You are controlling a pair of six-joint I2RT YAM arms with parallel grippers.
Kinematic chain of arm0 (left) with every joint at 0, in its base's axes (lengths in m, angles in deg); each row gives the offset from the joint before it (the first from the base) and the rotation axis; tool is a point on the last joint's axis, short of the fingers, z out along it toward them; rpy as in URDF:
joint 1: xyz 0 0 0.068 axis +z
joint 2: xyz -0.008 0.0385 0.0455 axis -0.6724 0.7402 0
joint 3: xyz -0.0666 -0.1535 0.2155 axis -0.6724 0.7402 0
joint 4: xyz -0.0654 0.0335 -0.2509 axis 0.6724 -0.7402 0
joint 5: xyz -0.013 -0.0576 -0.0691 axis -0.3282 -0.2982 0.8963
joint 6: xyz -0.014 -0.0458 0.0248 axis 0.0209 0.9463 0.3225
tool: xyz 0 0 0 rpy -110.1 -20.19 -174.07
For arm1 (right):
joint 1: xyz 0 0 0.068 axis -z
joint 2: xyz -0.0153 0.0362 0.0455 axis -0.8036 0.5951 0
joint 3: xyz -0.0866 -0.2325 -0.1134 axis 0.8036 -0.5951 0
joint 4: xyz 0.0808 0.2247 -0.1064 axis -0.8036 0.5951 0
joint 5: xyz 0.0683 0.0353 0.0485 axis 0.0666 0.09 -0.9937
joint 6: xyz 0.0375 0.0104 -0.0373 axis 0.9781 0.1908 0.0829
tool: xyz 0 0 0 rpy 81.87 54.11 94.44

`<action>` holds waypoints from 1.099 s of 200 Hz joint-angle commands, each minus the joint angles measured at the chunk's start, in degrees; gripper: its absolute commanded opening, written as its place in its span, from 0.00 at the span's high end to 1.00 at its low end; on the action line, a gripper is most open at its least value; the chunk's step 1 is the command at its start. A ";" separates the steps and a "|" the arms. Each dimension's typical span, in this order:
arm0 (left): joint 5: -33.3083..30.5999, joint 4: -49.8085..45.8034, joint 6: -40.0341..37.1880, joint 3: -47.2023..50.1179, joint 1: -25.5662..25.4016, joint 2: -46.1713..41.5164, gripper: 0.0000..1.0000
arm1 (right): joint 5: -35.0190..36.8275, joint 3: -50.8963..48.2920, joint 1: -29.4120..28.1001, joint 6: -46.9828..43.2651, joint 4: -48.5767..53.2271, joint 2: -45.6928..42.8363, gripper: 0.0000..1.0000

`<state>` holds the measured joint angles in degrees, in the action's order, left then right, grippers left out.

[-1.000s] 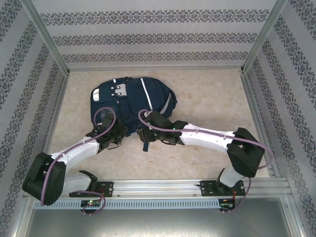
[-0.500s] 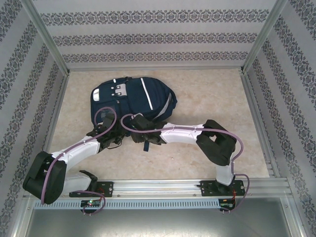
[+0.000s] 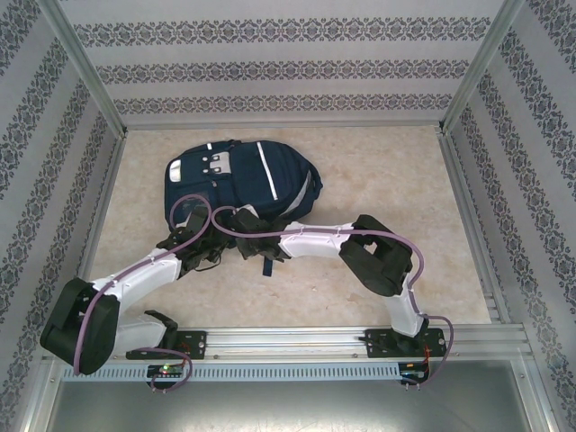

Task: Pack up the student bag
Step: Zip the student bag at the top-left of the table.

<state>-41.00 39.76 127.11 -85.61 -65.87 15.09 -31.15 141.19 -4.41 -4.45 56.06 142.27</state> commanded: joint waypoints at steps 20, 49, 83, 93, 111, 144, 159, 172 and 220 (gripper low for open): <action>-0.06 -3.41 -1.29 -2.07 -0.80 -2.75 1.00 | 4.46 -2.54 1.38 -0.07 -1.85 -3.83 1.00; -0.79 -7.18 -2.51 -2.42 0.74 -3.97 1.00 | 4.12 -6.76 3.53 0.77 -1.90 -7.68 1.00; -1.36 -13.48 -5.06 -2.12 4.85 -7.53 1.00 | 4.55 -10.53 6.27 0.58 -1.43 -10.97 1.00; -1.34 -15.22 -6.08 -1.91 6.50 -9.11 1.00 | 4.88 -11.70 7.24 0.37 -1.34 -11.73 1.00; -0.80 -18.40 -8.19 -1.63 10.12 -11.93 1.00 | 4.64 -13.62 9.26 0.42 -1.12 -12.97 1.00; 2.36 -22.75 -12.12 -0.96 18.63 -14.99 1.00 | 4.91 -17.15 11.93 0.23 -1.07 -15.30 1.00; 3.22 -23.56 -13.55 -0.83 21.47 -15.60 1.00 | 4.97 -18.83 13.00 0.64 -0.85 -16.64 1.00; 4.30 -23.39 -14.49 -0.80 23.52 -15.40 1.00 | 4.81 -20.17 13.96 1.12 -0.91 -17.65 1.00; 6.41 -23.34 -19.21 -4.37 26.69 -11.25 1.00 | 5.39 -21.75 16.32 0.83 -0.07 -19.10 1.00</action>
<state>-28.10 20.46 113.28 -86.94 -42.31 2.41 -34.54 121.63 8.55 -4.52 49.40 125.29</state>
